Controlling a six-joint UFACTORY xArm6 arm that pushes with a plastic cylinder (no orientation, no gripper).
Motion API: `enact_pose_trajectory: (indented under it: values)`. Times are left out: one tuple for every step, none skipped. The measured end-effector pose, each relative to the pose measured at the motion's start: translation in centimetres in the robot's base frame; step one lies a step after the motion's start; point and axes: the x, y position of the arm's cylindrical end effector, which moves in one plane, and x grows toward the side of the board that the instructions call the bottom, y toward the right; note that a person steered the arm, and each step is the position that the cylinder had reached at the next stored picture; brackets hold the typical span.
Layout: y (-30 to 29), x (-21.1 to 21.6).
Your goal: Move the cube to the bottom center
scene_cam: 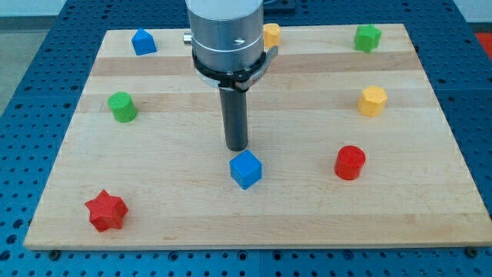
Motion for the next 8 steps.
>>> enact_pose_trajectory:
  values:
    - [0.8, 0.0]
    - [0.8, 0.0]
    - [0.8, 2.2]
    - [0.8, 4.5]
    - [0.8, 4.5]
    - [0.8, 5.4]
    - [0.8, 6.9]
    - [0.8, 6.9]
